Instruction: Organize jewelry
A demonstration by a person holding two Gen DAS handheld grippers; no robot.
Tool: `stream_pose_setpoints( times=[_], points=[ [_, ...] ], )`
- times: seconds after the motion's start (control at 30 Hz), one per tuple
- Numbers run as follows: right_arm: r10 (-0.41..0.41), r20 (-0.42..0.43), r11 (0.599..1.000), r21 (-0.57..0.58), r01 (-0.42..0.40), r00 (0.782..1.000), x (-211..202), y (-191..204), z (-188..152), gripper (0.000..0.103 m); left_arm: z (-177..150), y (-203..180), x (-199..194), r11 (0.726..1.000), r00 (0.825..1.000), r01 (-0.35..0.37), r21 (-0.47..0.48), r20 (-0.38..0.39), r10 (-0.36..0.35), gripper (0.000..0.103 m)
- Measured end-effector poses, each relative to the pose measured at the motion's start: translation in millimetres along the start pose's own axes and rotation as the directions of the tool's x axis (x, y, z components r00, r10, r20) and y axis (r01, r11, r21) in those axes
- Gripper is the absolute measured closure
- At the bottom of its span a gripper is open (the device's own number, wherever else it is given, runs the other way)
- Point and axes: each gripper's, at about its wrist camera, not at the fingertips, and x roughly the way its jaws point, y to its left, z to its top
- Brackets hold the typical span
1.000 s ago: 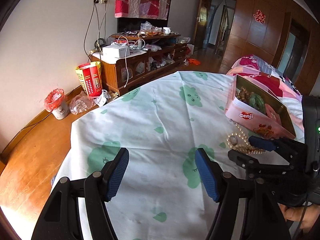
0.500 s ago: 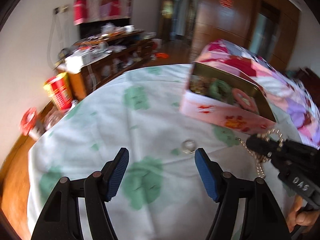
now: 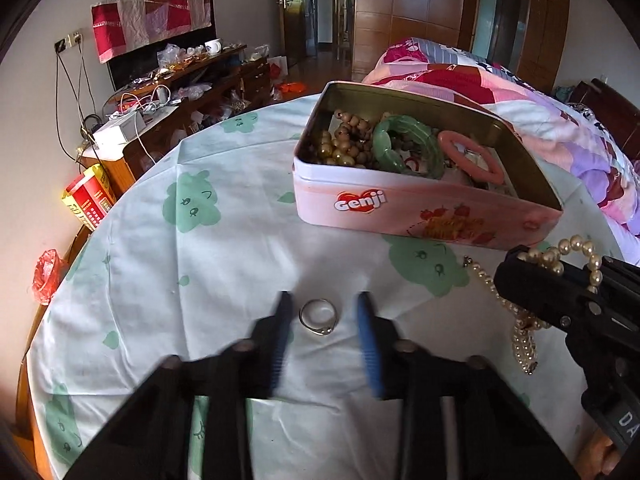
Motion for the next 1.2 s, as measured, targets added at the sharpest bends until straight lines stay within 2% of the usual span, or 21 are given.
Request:
stream_pose_setpoints(
  times=[0.23,0.6,0.63,0.67,0.9,1.03,1.13,1.17,1.2],
  points=[
    [0.005,0.026,0.998,0.056,-0.006,1.000,-4,-12,-1,0.092,0,0,-2,1.000,1.000,-0.001,-0.015,0.022,0.002,0.084],
    [0.032,0.146,0.988,0.146,-0.054,0.989,-27,-29,7,0.092,3,-7,-37,0.999,0.984,0.011,-0.042,0.178,-0.003,0.084],
    [0.032,0.154,0.987,0.152,-0.056,0.988,-29,-31,9,0.092,6,-7,-40,0.999,0.982,0.009,-0.037,0.188,-0.002,0.088],
    [0.029,0.160,0.986,0.159,-0.055,0.987,-30,-32,10,0.092,9,-8,-42,0.999,0.981,0.017,-0.035,0.196,-0.010,0.098],
    [-0.002,0.188,0.984,0.176,-0.031,0.982,-38,-37,18,0.092,22,-12,-48,0.998,0.972,0.052,-0.033,0.232,-0.043,0.098],
    [-0.027,0.197,0.982,0.186,-0.010,0.980,-42,-44,22,0.092,19,-3,-50,0.997,0.973,0.078,-0.017,0.218,-0.073,0.098],
    [-0.033,0.197,0.982,0.191,-0.005,0.980,-40,-46,20,0.092,11,6,-45,0.999,0.985,0.032,0.001,0.173,-0.031,0.097],
    [-0.031,0.194,0.981,0.193,-0.007,0.980,-38,-47,18,0.092,8,10,-39,0.999,0.989,0.038,-0.001,0.142,-0.038,0.092],
    [-0.027,0.186,0.980,0.199,-0.011,0.982,-35,-48,17,0.091,7,11,-35,0.999,0.992,0.046,-0.005,0.121,-0.045,0.082]
  ],
)
